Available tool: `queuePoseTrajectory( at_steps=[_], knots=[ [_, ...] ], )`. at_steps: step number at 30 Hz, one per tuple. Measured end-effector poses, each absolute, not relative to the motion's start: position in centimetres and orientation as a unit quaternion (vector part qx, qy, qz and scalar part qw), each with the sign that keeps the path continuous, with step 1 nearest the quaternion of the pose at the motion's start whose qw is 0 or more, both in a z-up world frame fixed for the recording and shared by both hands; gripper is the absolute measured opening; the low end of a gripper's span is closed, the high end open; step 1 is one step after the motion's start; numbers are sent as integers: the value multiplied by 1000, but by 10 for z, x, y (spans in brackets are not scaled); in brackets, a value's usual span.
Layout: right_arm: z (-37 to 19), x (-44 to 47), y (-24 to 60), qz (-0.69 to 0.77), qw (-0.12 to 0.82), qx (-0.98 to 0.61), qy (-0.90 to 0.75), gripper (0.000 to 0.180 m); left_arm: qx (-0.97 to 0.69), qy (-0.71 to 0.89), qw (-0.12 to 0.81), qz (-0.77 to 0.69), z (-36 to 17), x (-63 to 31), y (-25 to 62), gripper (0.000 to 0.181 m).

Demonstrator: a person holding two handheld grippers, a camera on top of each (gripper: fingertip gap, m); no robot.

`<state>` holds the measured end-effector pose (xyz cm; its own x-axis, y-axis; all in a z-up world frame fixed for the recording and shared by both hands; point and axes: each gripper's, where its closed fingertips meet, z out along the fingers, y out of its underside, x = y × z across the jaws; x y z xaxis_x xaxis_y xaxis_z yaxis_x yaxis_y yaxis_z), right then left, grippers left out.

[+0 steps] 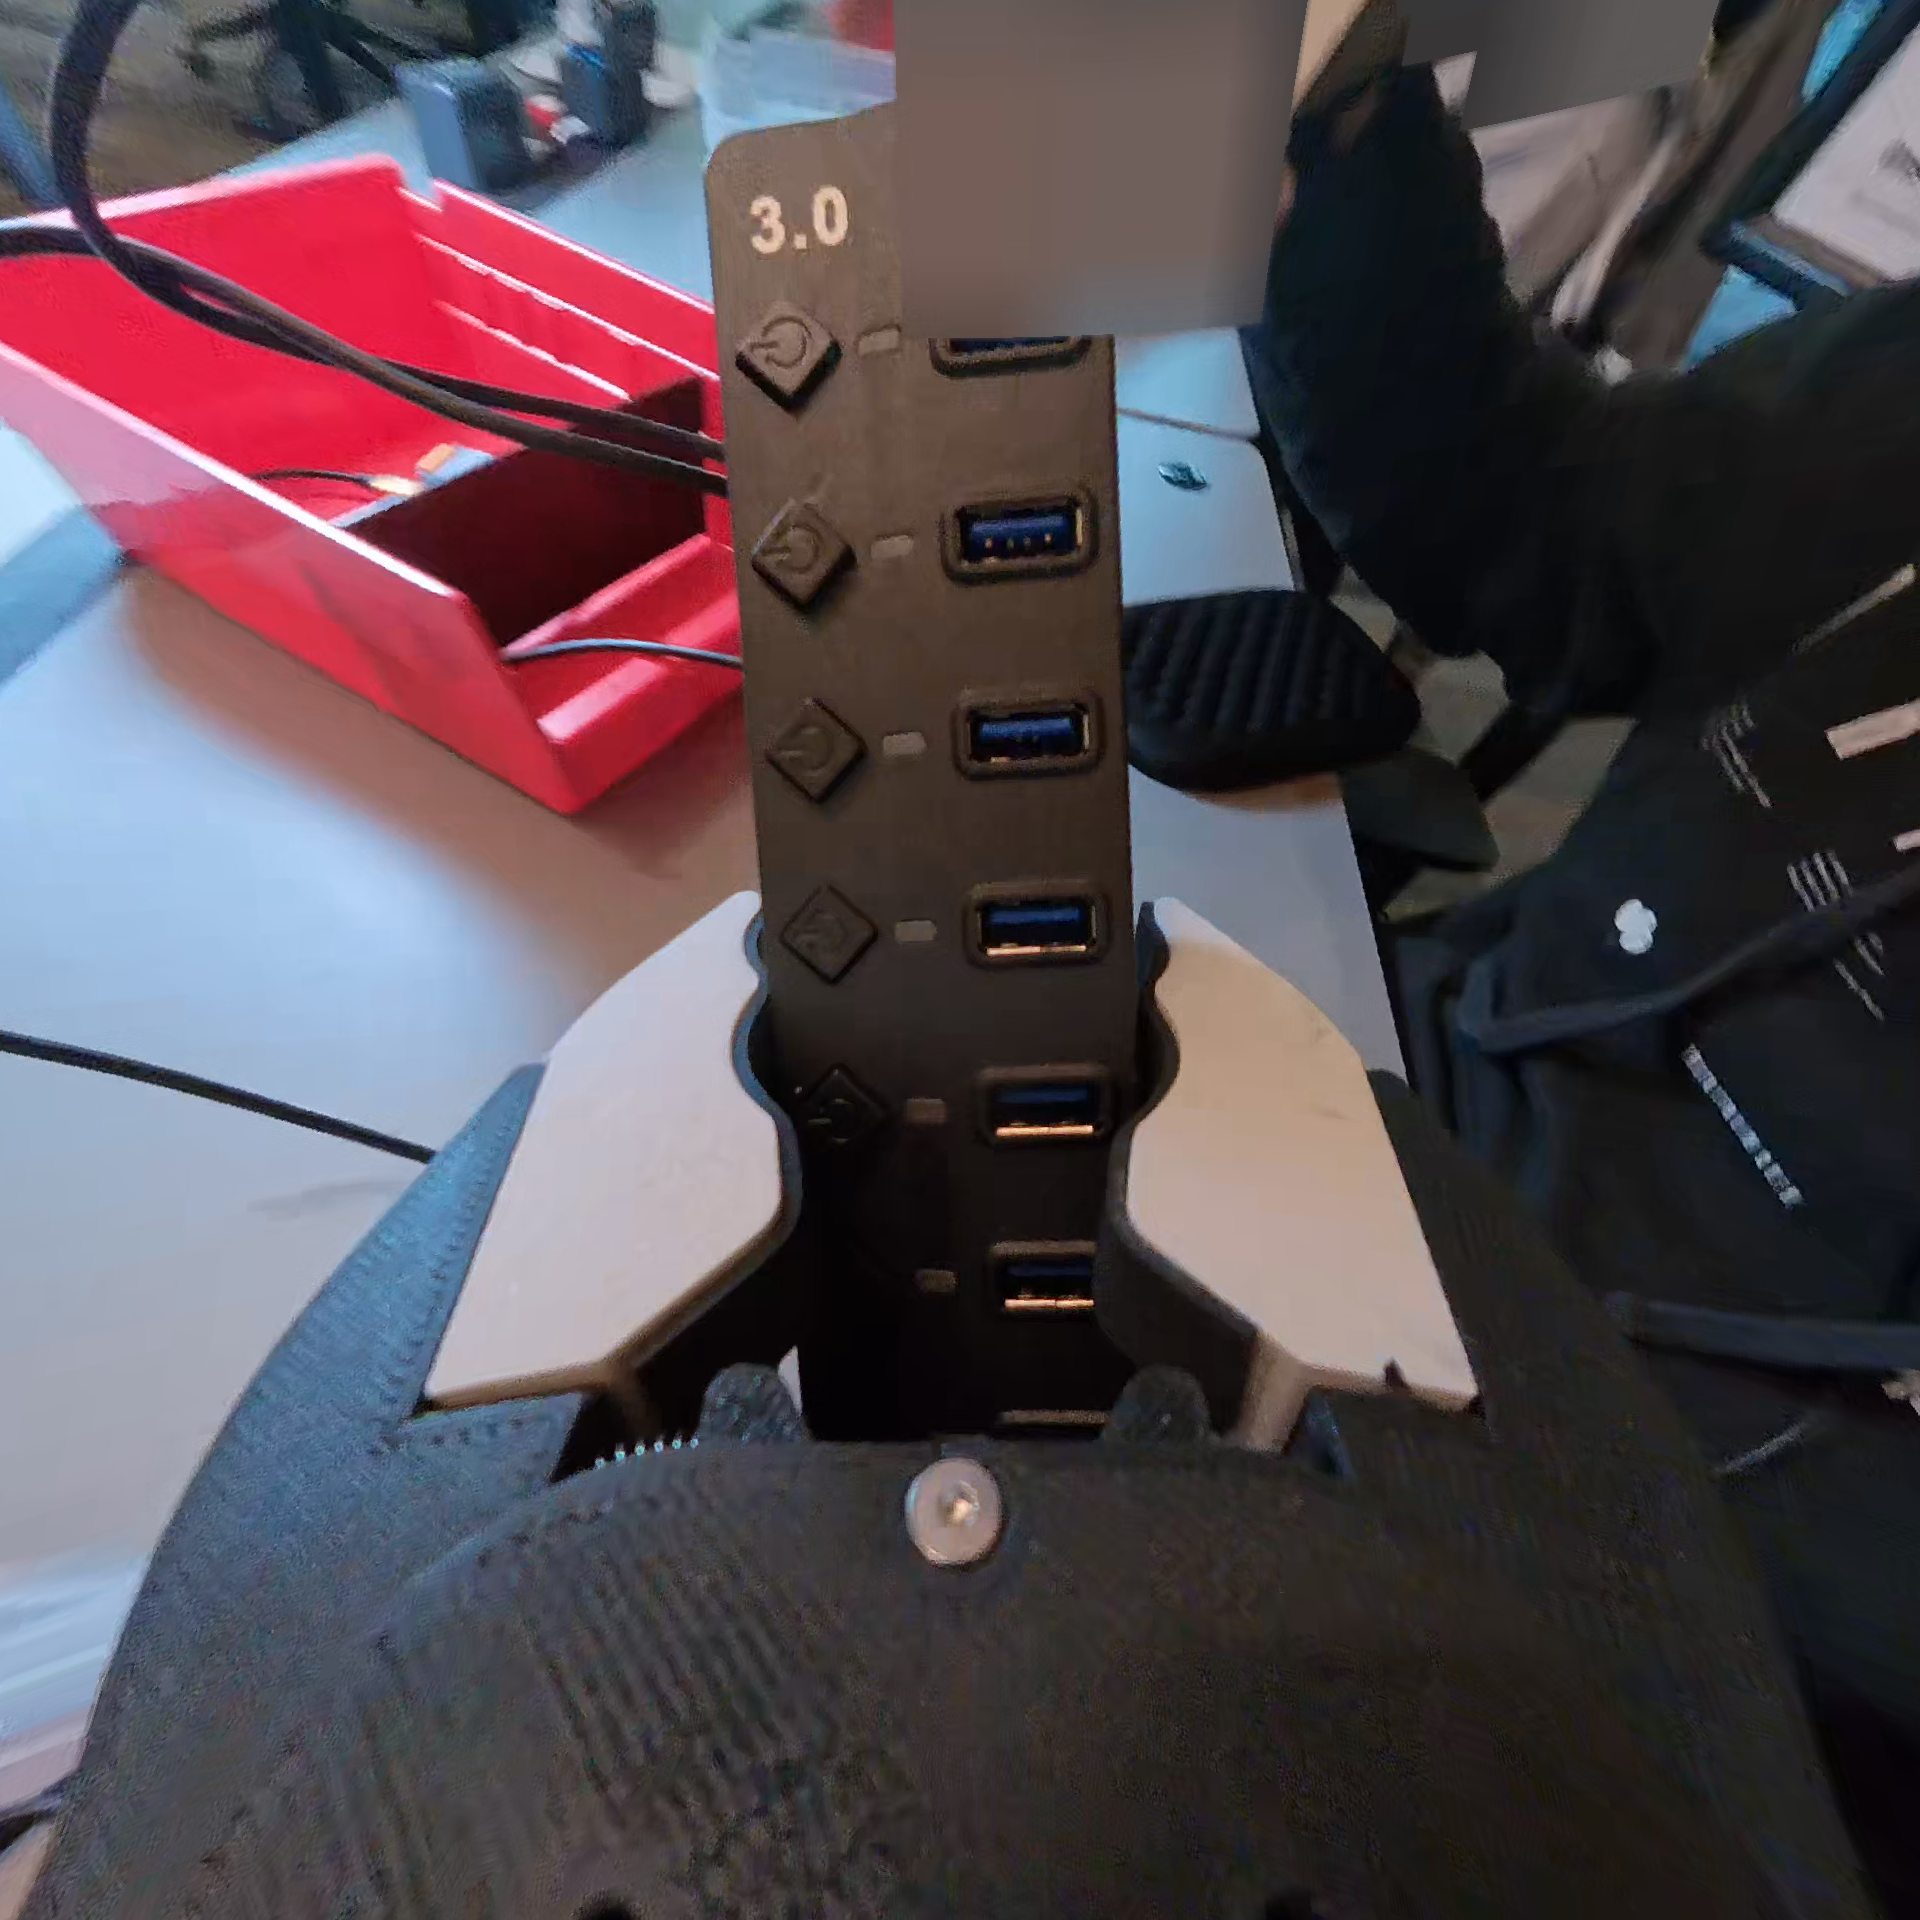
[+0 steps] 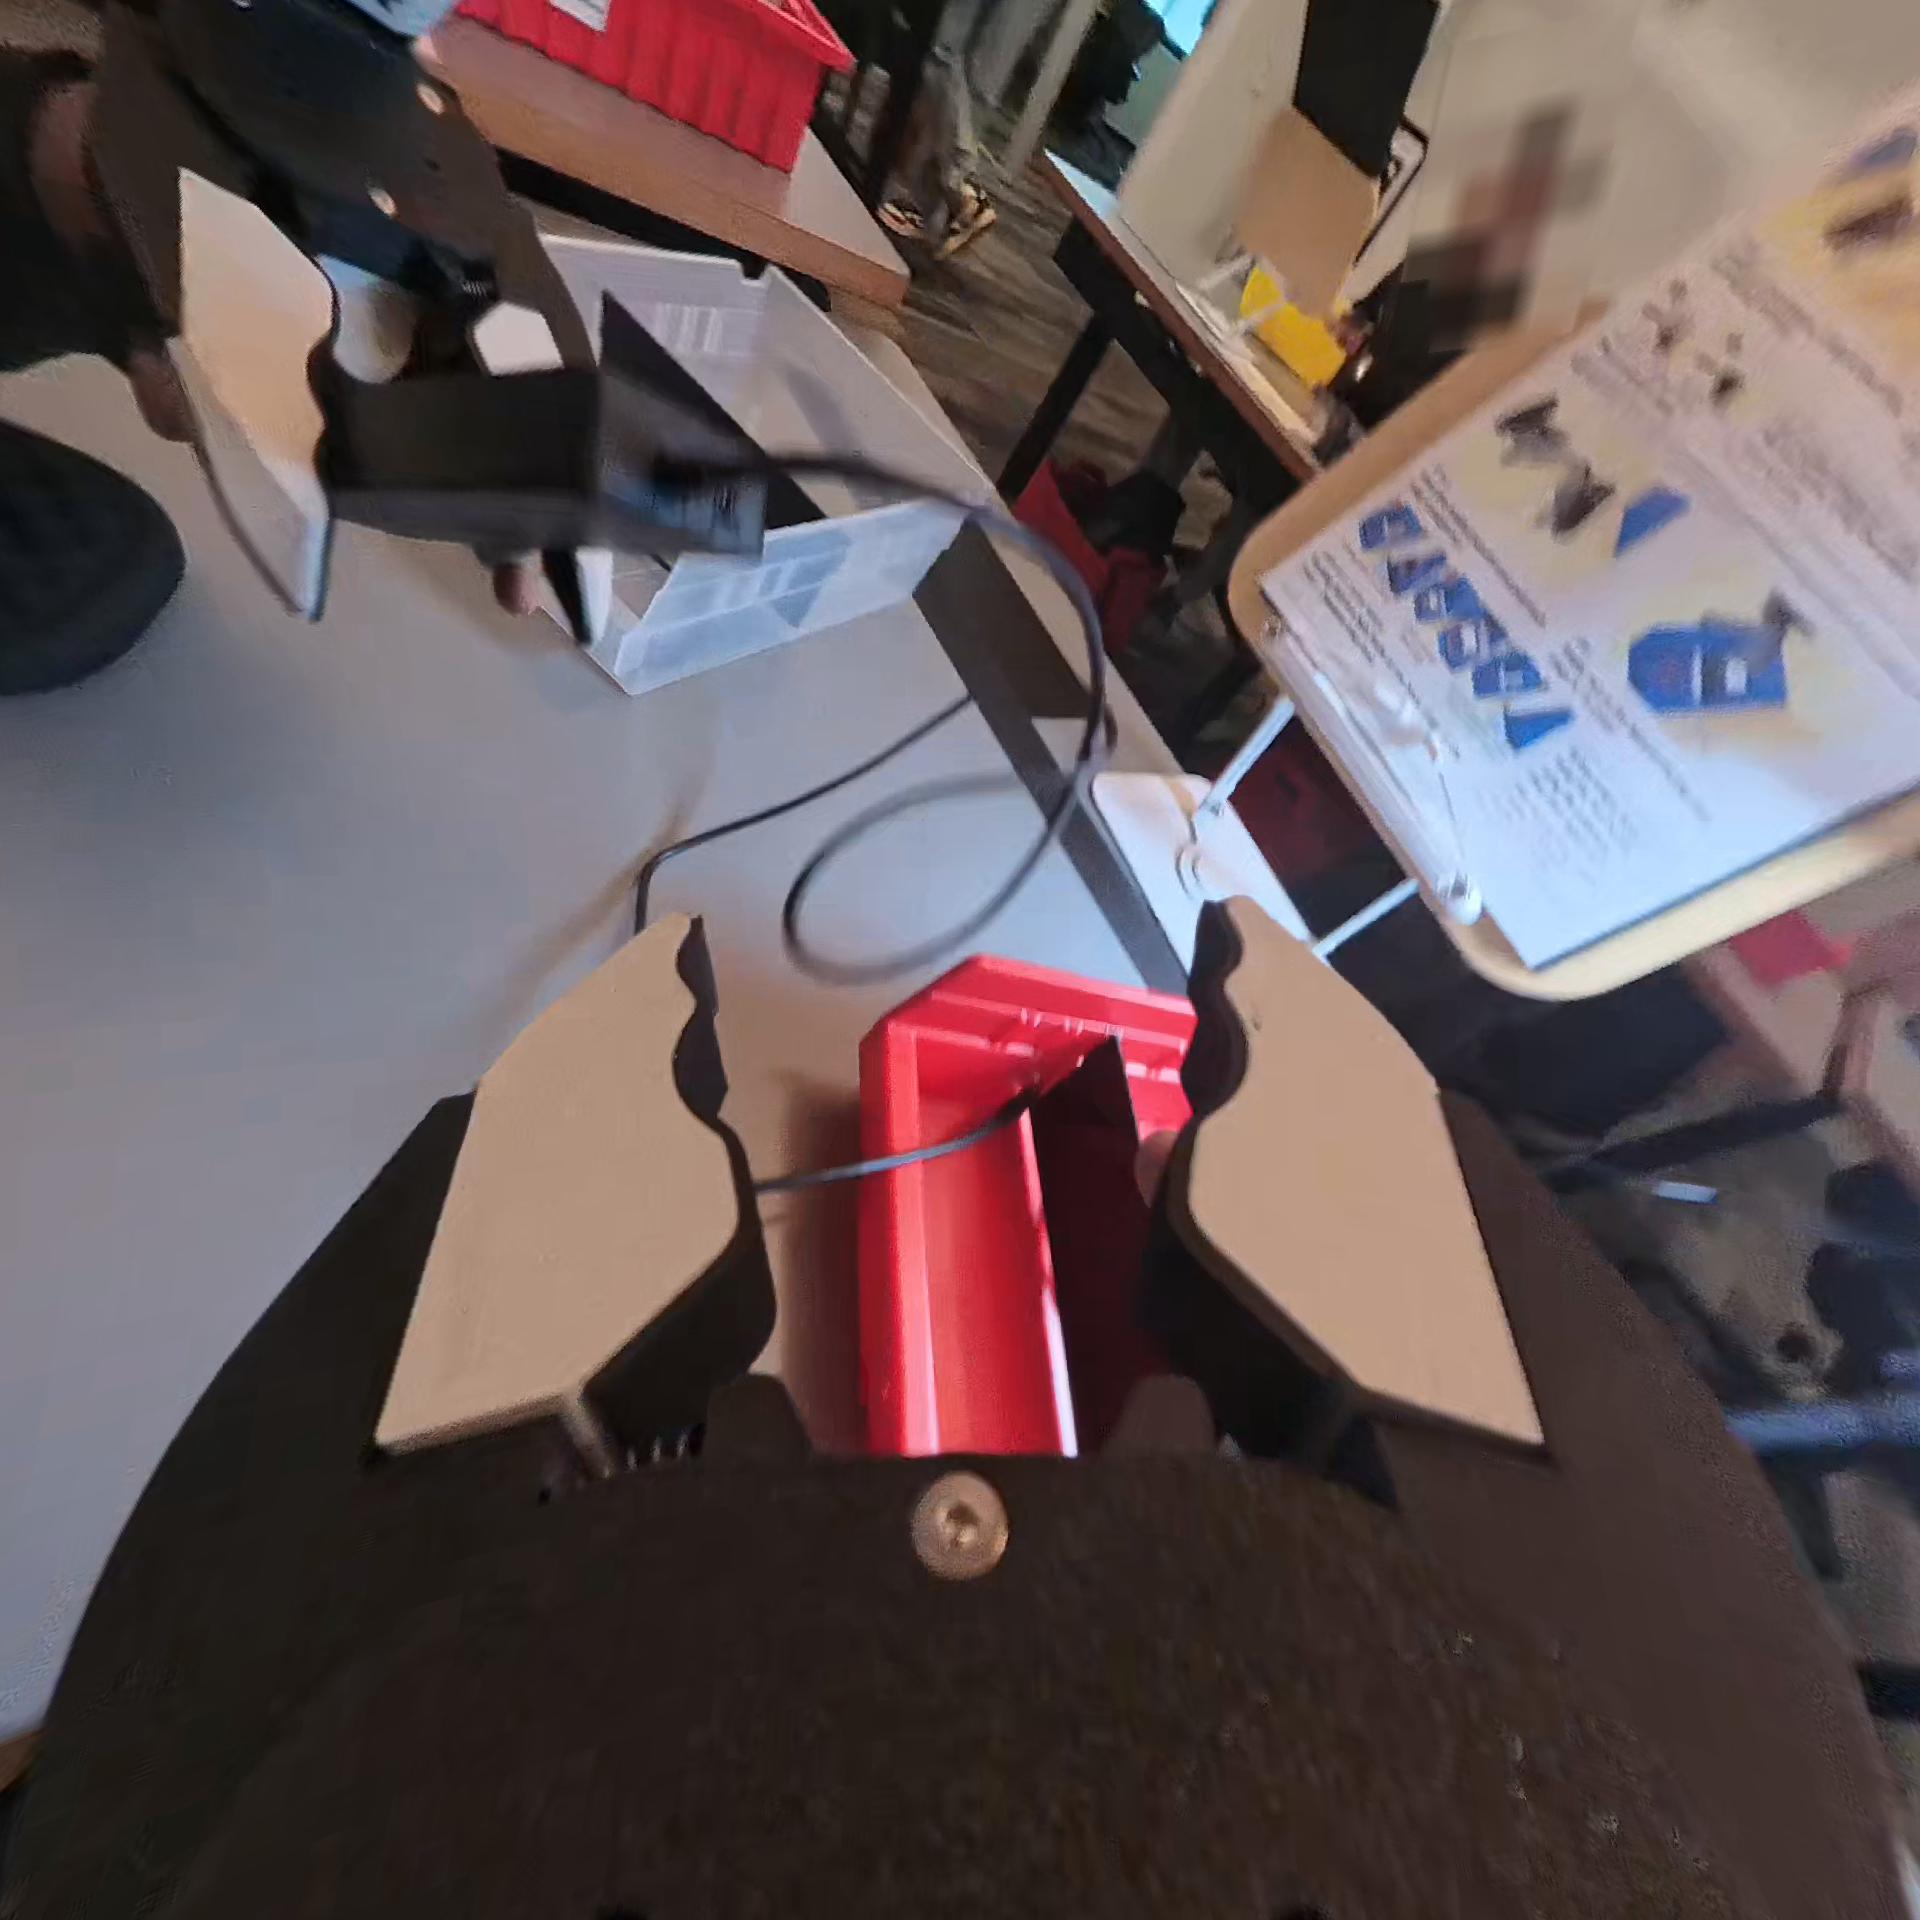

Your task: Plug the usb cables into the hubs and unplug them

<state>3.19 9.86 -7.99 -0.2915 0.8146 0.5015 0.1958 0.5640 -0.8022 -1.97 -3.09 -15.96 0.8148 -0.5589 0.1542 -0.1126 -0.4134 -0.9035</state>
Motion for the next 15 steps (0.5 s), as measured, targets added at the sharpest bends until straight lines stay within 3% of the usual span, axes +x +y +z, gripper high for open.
queuePoseTrajectory(
  at_steps=[6, 15],
  knots=[
    [-119, -15, 63, 299, 459, -266, -793, 96, -798, 264, 474, -262, -175, 12, -39, 65],
    [-137, -22, -2, 571, 287, -292, -712, 101, -780, 226, 556, -178, -169, -7, -13, 65]
  ],
)
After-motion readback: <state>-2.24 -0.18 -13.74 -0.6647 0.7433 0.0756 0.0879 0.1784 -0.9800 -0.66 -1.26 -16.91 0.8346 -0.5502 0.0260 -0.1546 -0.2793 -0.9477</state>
